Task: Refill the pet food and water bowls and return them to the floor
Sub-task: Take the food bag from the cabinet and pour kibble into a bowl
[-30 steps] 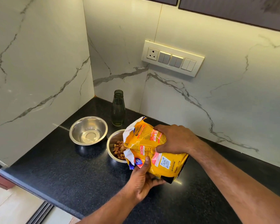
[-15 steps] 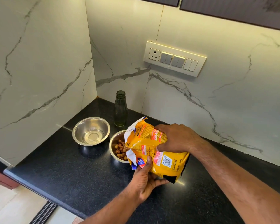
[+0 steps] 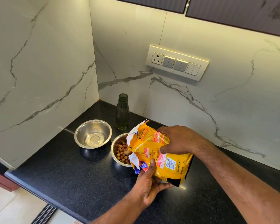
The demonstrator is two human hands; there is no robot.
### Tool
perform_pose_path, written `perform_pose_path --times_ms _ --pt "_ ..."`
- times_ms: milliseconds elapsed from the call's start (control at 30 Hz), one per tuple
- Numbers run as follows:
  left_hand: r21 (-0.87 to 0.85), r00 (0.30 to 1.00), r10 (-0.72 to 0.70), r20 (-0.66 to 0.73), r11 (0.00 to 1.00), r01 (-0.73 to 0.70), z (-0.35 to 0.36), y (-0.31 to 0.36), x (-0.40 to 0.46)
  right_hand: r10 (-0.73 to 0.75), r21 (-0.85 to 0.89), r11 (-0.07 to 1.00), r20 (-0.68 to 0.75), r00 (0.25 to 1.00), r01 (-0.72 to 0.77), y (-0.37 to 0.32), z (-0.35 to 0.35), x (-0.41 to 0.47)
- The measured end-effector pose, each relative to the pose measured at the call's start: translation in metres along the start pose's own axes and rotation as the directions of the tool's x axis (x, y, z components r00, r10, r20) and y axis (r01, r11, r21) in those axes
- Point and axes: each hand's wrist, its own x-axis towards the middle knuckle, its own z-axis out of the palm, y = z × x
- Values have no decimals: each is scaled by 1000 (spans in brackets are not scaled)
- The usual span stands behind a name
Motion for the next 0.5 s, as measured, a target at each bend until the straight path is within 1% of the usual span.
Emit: perform_pose_path --times_ms 500 --pt "37 1000 23 -13 999 -22 9 0 -8 2 -9 1000 -14 1000 -3 -4 -6 -2"
